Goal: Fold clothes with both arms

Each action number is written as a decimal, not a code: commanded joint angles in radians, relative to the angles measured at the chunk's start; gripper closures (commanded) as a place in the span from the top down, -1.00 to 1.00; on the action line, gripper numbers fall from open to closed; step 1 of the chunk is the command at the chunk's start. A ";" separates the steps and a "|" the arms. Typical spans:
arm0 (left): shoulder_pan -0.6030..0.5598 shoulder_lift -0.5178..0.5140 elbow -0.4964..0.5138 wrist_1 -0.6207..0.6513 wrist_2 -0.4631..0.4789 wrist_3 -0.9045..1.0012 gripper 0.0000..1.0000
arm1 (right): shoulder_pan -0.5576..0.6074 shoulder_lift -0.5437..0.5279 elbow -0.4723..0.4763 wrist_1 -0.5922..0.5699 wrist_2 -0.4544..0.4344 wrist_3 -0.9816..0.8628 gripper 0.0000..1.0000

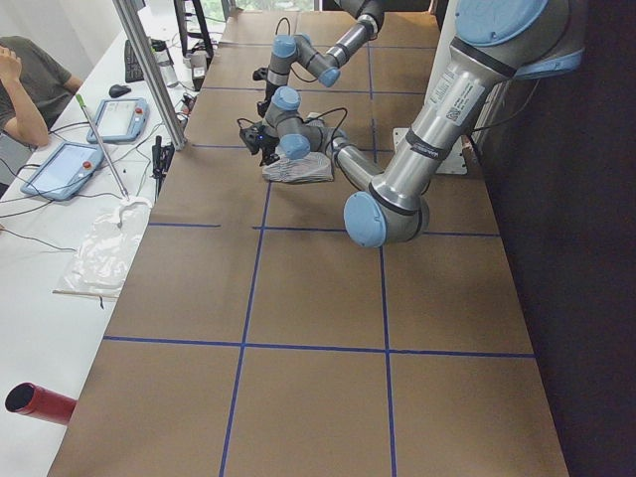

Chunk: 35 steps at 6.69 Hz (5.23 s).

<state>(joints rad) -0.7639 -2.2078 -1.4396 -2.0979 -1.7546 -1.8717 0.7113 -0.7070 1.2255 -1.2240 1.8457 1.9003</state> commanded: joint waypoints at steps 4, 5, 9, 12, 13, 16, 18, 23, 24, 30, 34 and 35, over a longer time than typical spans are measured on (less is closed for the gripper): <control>-0.089 0.052 -0.068 -0.010 -0.197 0.057 1.00 | 0.030 0.036 0.038 -0.209 0.087 -0.449 1.00; -0.098 0.057 -0.082 0.030 -0.197 0.115 1.00 | -0.027 0.062 0.039 -0.297 -0.007 -0.618 1.00; -0.118 0.059 -0.100 0.056 -0.200 0.157 1.00 | -0.107 0.110 -0.027 -0.465 -0.153 -1.062 1.00; -0.130 0.066 -0.111 0.062 -0.243 0.155 1.00 | -0.102 0.109 -0.072 -0.457 -0.167 -1.118 1.00; -0.129 0.066 -0.111 0.064 -0.244 0.155 1.00 | -0.084 0.110 -0.072 -0.456 -0.172 -1.154 1.00; -0.133 0.071 -0.111 0.062 -0.244 0.157 1.00 | -0.101 0.130 -0.041 -0.456 -0.140 -1.143 1.00; -0.133 0.071 -0.110 0.062 -0.244 0.157 1.00 | -0.127 0.138 -0.038 -0.457 -0.126 -1.135 1.00; -0.133 0.069 -0.111 0.064 -0.246 0.155 1.00 | -0.121 0.121 -0.075 -0.457 -0.138 -1.152 1.00; -0.133 0.068 -0.113 0.064 -0.246 0.155 1.00 | -0.103 0.118 -0.083 -0.459 -0.140 -1.173 1.00; -0.166 0.098 -0.205 0.130 -0.246 0.287 1.00 | 0.164 -0.006 -0.033 -0.318 0.029 -1.350 1.00; -0.442 0.293 -0.231 0.200 -0.446 1.068 1.00 | 0.516 -0.300 0.208 -0.333 0.418 -1.622 1.00; -0.519 0.313 -0.229 0.305 -0.441 1.306 1.00 | 0.608 -0.390 0.250 -0.348 0.452 -1.741 1.00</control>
<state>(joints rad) -1.1874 -1.9305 -1.6713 -1.8866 -2.1696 -0.8435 1.2114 -0.9916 1.4196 -1.5584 2.2341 0.2879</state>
